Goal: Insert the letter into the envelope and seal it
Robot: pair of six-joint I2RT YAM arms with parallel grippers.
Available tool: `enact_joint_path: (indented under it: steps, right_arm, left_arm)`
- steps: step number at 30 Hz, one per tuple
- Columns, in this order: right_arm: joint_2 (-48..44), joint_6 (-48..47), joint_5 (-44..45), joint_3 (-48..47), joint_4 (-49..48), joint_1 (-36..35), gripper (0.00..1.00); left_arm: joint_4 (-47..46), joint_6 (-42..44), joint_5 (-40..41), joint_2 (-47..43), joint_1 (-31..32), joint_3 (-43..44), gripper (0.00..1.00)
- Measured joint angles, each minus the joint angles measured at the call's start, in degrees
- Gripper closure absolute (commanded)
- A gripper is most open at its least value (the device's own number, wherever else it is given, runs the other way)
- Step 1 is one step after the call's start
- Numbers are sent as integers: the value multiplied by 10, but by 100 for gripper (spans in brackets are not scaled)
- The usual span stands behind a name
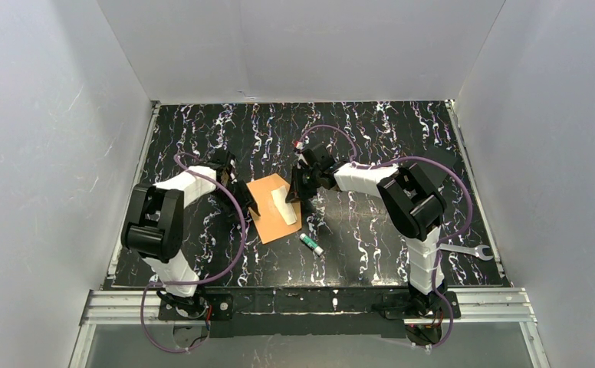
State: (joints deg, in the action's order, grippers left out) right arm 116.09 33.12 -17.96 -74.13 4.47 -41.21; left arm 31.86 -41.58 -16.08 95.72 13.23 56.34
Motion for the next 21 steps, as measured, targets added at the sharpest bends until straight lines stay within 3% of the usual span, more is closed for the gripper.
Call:
enact_joint_path:
  steps: [8, 21]
  right_arm:
    - [17, 10, -10, -7, -10, -3, 99]
    - [49, 16, -22, -45, -17, -14, 98]
  left_arm:
    - [-5, 2, -43, 44, -1, 10, 72]
    - [-12, 24, -86, 71, -3, 24, 77]
